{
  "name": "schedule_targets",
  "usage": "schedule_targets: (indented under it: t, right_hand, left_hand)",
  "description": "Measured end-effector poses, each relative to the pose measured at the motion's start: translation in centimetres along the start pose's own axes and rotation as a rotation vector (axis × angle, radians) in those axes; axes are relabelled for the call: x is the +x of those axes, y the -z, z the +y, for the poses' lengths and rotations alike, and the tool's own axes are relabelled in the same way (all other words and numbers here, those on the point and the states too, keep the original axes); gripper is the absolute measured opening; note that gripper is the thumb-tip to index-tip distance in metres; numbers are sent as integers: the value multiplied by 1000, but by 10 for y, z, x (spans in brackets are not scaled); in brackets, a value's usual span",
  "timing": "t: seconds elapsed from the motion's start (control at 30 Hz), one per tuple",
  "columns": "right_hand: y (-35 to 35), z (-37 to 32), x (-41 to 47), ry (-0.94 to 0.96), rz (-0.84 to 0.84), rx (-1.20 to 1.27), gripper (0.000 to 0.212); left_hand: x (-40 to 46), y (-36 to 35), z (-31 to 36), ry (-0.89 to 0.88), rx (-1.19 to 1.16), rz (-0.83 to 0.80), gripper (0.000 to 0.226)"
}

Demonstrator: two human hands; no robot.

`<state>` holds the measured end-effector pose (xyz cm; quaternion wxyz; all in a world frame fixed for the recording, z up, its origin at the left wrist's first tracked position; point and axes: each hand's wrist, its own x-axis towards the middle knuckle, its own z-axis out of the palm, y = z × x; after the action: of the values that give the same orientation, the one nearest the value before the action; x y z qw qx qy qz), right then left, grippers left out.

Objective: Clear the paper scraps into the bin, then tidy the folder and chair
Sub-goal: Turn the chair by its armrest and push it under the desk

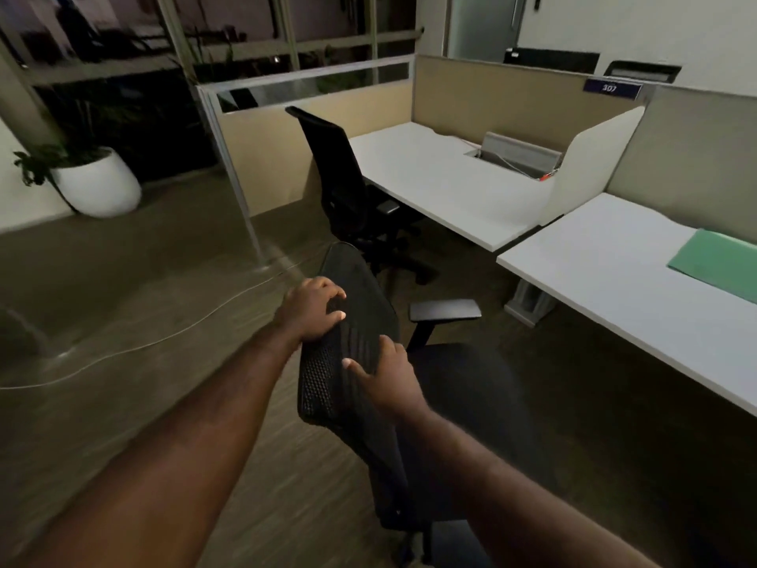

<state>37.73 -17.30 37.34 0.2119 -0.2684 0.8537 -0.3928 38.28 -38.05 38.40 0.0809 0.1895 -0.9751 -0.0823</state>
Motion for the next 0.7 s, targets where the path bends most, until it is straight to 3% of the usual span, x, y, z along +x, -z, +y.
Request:
schedule_targets:
  t: [0.13, 0.3, 0.4, 0.53, 0.7]
  right_hand:
    - [-39, -41, 21, -114, -14, -76, 96]
    - [-81, -58, 37, -313, -54, -142, 116]
    - [-94, -52, 41, -446, -40, -120, 103]
    - [-92, -41, 36, -419, -5, -126, 76]
    - [-70, -26, 25, -340, 3, -260, 81]
  left_hand:
    - [26, -5, -35, 42, -9, -81, 46]
    - [53, -7, -53, -141, 28, -197, 40]
    - [66, -12, -59, -199, 61, -270, 44]
    - [71, -30, -60, -261, 2, -284, 42]
    - [72, -43, -48, -332, -207, -204, 26]
